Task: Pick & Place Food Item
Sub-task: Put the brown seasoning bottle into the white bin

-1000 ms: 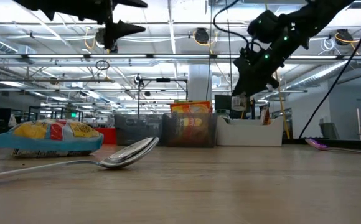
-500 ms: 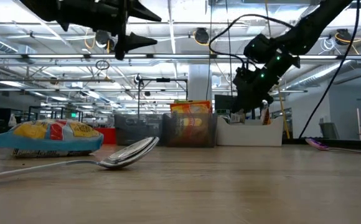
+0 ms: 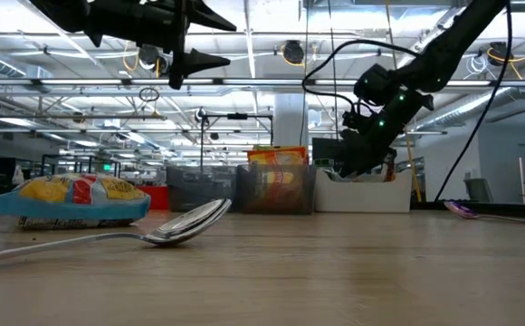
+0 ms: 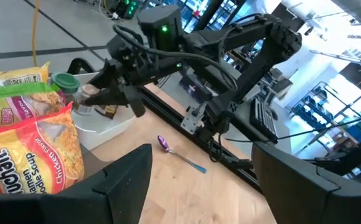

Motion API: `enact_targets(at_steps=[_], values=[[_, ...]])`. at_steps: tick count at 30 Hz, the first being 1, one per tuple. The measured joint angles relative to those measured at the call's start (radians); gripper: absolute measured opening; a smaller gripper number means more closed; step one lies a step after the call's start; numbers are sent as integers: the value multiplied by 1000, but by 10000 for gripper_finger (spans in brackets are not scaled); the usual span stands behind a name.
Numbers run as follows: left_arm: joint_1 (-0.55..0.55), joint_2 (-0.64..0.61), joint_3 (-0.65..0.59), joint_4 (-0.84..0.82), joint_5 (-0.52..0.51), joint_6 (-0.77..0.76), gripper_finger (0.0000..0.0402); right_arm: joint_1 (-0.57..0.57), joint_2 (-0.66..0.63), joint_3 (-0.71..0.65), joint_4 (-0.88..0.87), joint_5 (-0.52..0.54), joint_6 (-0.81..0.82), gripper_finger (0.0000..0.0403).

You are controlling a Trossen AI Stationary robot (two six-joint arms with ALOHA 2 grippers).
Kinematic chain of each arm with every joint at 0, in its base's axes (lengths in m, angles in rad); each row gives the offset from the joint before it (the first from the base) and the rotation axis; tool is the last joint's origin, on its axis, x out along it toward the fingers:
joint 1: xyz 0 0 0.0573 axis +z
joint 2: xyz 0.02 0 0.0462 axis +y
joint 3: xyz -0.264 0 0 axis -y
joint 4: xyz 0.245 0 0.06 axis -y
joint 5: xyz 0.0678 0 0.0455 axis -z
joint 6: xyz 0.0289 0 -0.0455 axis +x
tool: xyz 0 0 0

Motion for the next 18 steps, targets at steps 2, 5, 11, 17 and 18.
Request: enact_targets(at_steps=[2,5,11,17,18], values=[[0,0,0,0,0,0,282,-8,6,0,9,0,-2,168],[1,0,0,0,0,-4,282,-18,6,0,18,1,-15,168],[5,0,0,3,-5,-6,282,-36,9,0,22,1,-37,168],[6,0,0,5,-24,-4,282,-40,44,1,29,1,-43,168],[5,0,0,5,-25,-4,282,-40,48,1,27,1,-43,168]])
